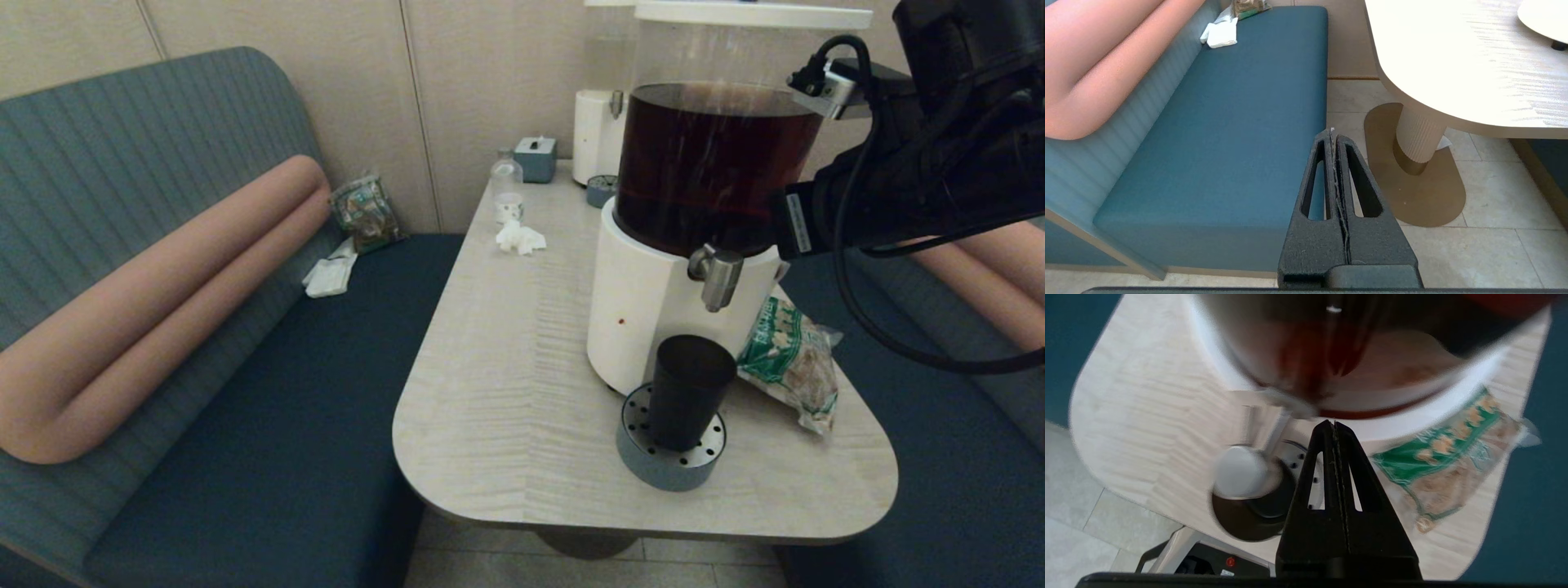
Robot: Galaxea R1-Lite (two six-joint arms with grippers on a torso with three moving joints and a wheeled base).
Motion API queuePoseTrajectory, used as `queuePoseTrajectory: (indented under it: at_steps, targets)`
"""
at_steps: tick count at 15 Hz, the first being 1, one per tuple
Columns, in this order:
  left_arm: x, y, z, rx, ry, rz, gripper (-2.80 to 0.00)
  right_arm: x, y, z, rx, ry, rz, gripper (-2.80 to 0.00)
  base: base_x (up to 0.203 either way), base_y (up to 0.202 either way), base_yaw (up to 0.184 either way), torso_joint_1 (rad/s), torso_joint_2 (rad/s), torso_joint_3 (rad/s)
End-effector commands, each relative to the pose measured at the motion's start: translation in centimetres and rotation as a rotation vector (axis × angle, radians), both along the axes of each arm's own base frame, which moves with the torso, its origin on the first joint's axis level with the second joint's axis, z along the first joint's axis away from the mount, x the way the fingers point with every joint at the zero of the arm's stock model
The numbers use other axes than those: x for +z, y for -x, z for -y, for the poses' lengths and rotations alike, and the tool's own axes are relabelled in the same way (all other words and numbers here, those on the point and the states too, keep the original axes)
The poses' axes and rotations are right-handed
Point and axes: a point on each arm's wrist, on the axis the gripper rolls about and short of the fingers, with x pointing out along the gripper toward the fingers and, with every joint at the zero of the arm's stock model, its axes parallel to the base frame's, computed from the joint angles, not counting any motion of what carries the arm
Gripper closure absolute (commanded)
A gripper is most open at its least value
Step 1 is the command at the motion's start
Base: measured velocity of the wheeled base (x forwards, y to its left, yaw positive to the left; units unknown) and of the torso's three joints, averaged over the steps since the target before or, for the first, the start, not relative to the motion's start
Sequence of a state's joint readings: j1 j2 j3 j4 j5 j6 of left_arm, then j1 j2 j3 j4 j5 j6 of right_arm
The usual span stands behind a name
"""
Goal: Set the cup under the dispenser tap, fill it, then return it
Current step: Turn on the faucet
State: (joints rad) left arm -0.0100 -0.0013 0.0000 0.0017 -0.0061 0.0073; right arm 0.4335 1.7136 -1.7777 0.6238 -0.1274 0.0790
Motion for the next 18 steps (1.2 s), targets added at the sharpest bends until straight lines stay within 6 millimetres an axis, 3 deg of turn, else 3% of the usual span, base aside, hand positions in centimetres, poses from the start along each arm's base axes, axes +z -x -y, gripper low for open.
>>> queuePoseTrajectory:
  at_steps: [1,11,18]
  targets:
    - [0.0,0.0,0.0,0.001,0.0,0.0,0.0,-0.2,0.0,-0.5,0.013,0.001,-0.007,0.0,0.0,0.0,0.0,0.0,0.0,0.0]
    - [0.0,0.0,0.0,-0.001,0.0,0.0,0.0,-0.4,-1.5,-1.5,0.034,-0.014,0.03,0.0,0.0,0.0,0.0,0.0,0.0,0.0]
    - [0.0,0.0,0.0,-0.001,0.0,0.0,0.0,-0.2,-1.4,-1.2,0.011,-0.018,0.036,0.0,0.0,0.0,0.0,0.0,0.0,0.0]
